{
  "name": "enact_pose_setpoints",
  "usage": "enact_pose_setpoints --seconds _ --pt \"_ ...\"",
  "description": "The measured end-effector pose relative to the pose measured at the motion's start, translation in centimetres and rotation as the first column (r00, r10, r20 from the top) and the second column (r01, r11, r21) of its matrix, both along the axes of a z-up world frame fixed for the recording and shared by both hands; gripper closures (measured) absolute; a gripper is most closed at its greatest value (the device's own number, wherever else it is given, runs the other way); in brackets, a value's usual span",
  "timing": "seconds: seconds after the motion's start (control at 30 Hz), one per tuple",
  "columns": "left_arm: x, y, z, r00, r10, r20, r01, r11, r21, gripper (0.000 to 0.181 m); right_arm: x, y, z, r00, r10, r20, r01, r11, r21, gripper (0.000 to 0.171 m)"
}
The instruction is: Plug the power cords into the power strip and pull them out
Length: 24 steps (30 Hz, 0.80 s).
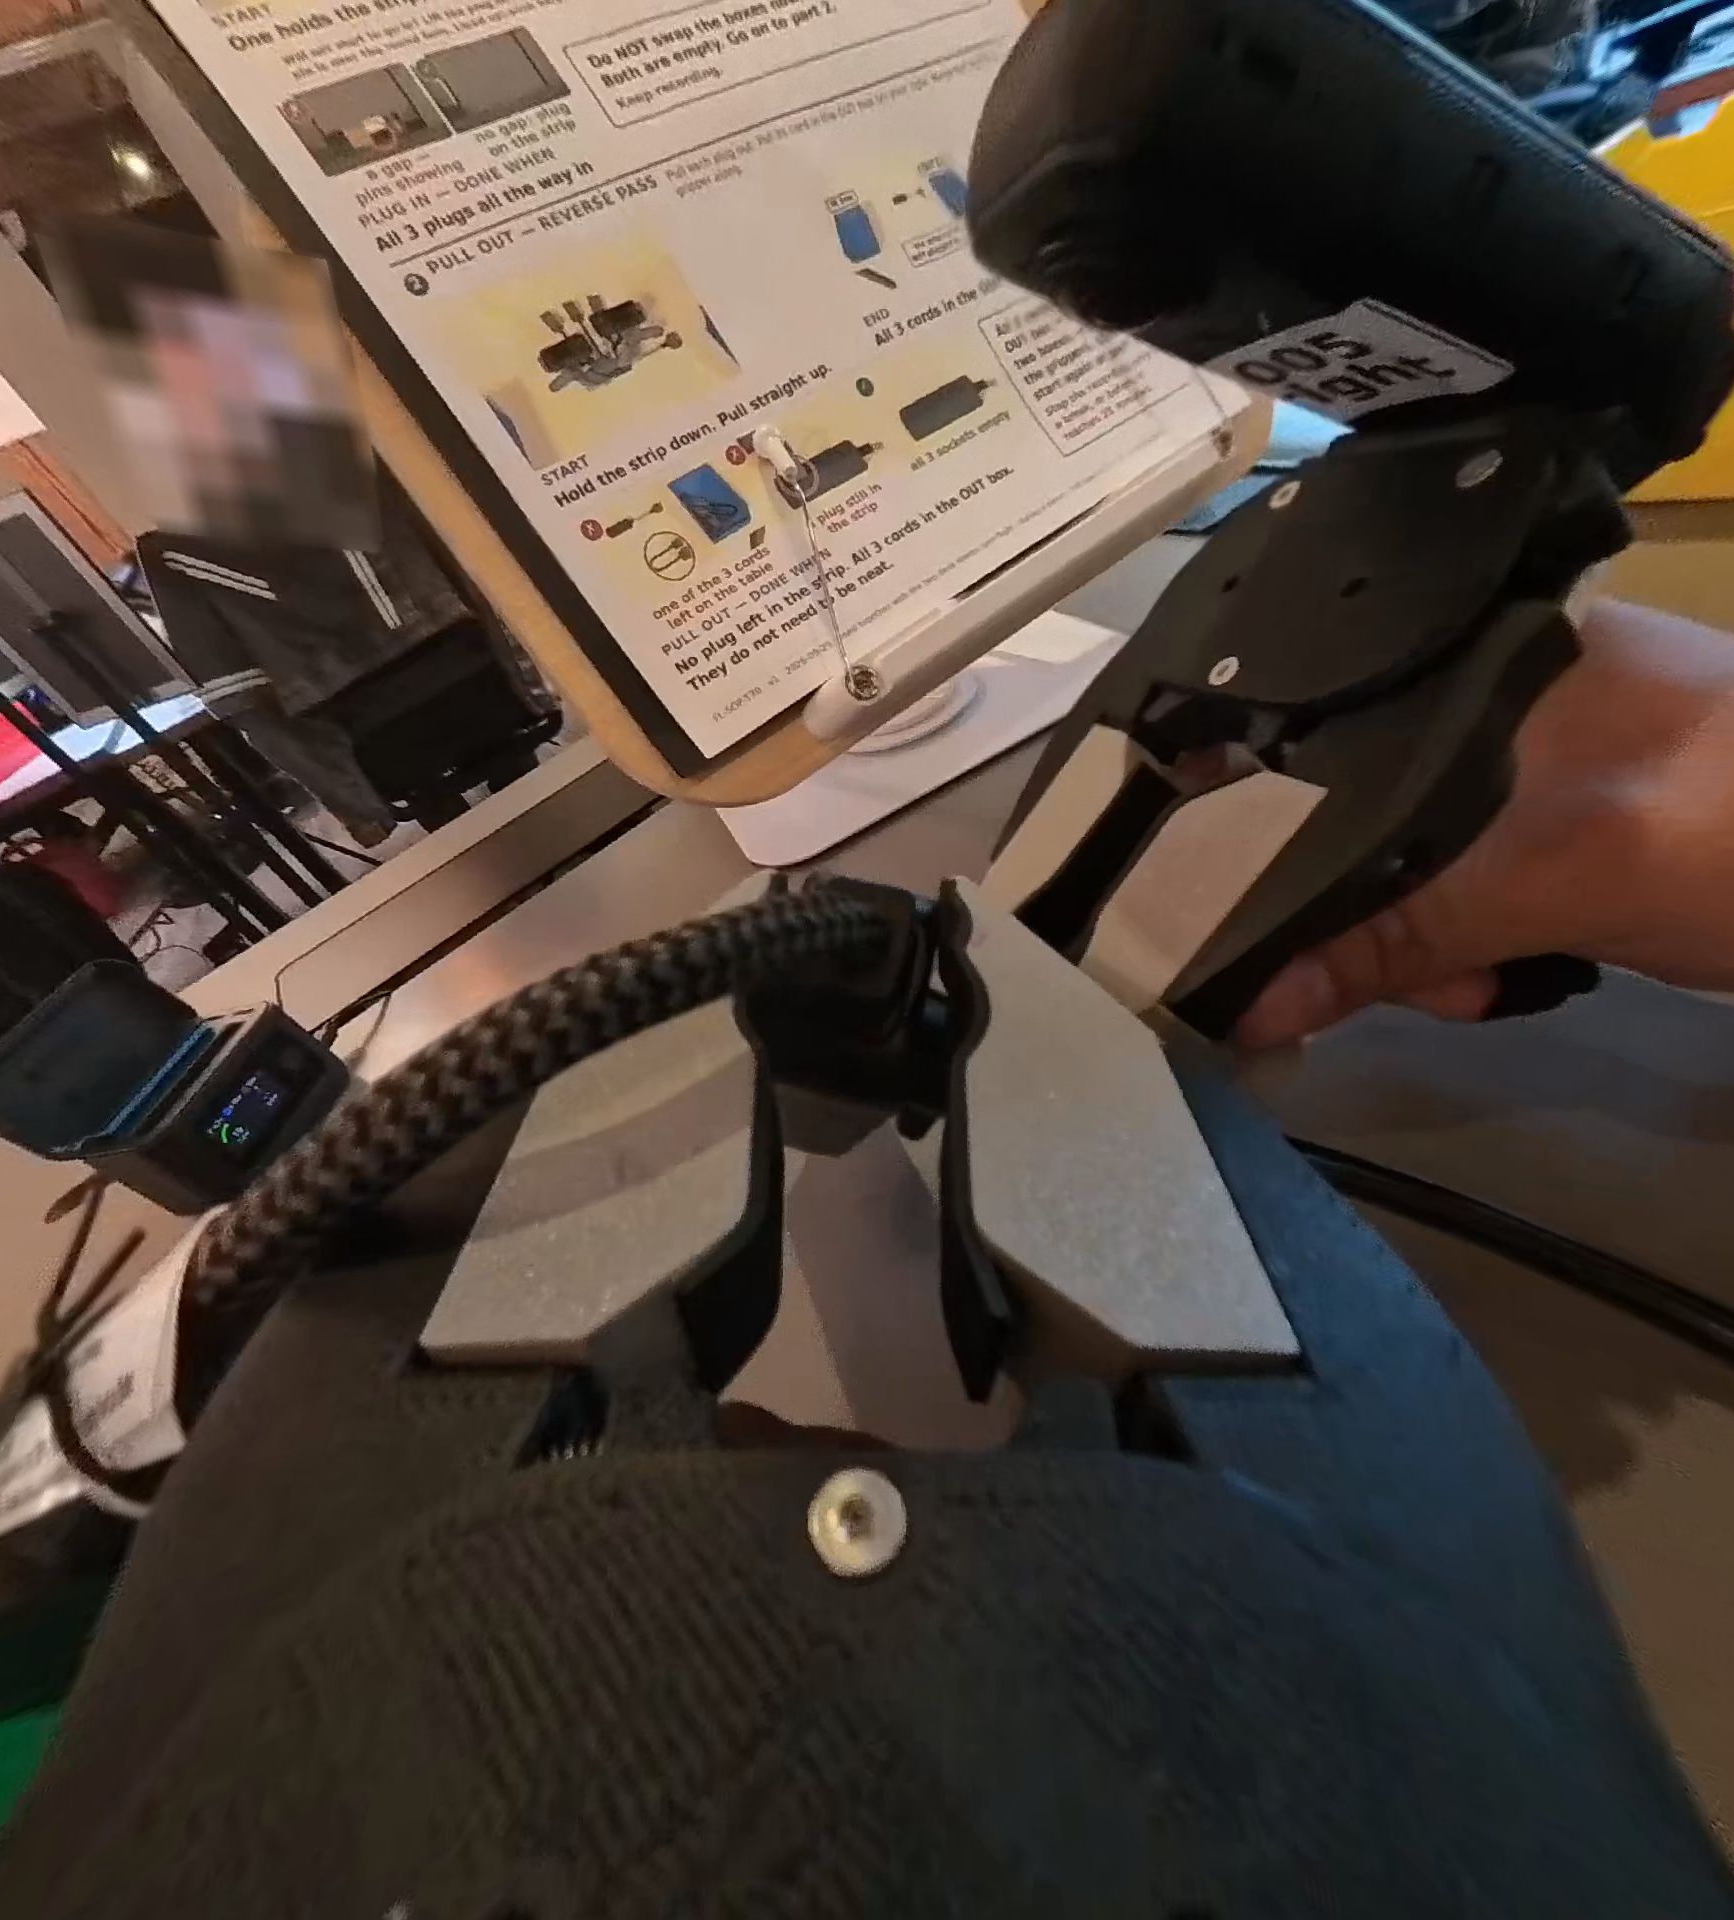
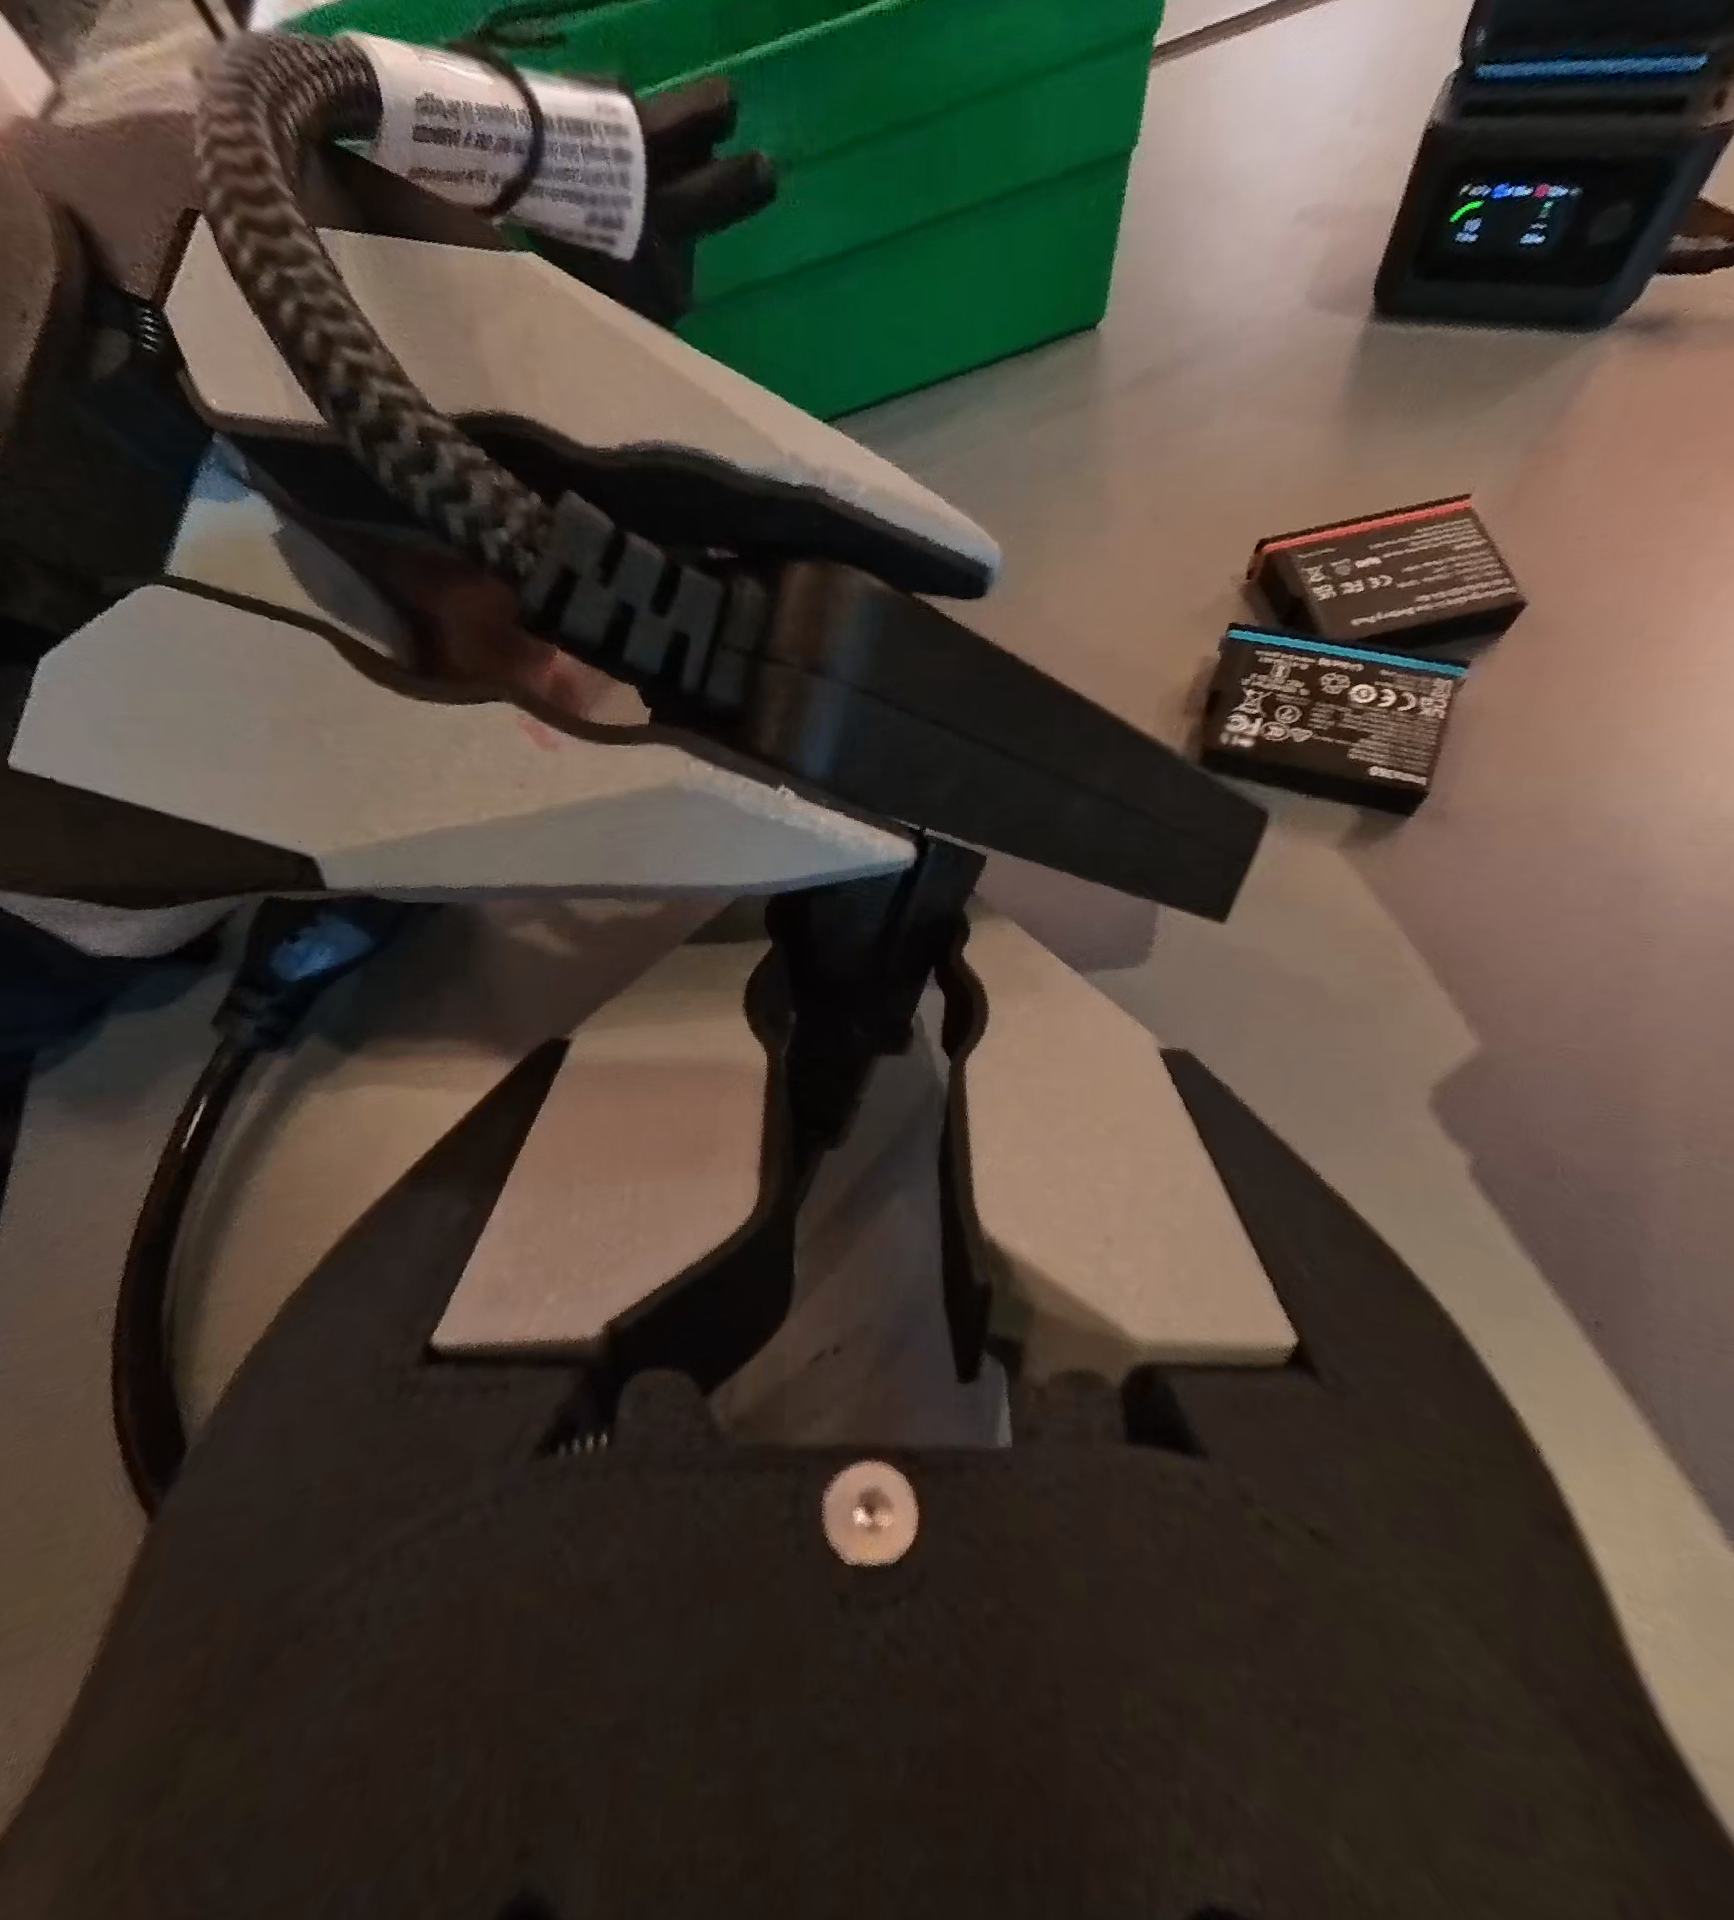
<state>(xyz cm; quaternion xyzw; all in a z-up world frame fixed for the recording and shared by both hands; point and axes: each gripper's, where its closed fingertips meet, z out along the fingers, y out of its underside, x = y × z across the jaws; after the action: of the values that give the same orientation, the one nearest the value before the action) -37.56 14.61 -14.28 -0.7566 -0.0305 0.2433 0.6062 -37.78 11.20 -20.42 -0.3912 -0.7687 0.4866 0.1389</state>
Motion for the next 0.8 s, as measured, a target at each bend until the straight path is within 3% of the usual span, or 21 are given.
enact_pose_setpoints --seconds 0.5,0.67,0.8 --pt "-0.44 0.19 -0.89 0.998 0.023 -0.064 -0.027 0.998 -0.064 0.154 0.06 -0.51 -0.79 0.998 0.051 0.032 -0.049 0.997 -0.058 0.146" --pt "-0.38 0.09 -0.76 0.994 0.037 -0.103 -0.044 0.997 -0.065 0.154 -0.02 -0.29 -0.78 0.999 0.044 -0.002 -0.044 0.999 0.017 0.146" --pt "-0.78 0.04 -0.91 0.998 0.041 -0.052 -0.045 0.997 -0.064 0.154 -0.57 0.30 -0.79 1.000 0.011 -0.021 -0.009 0.997 0.074 0.147"
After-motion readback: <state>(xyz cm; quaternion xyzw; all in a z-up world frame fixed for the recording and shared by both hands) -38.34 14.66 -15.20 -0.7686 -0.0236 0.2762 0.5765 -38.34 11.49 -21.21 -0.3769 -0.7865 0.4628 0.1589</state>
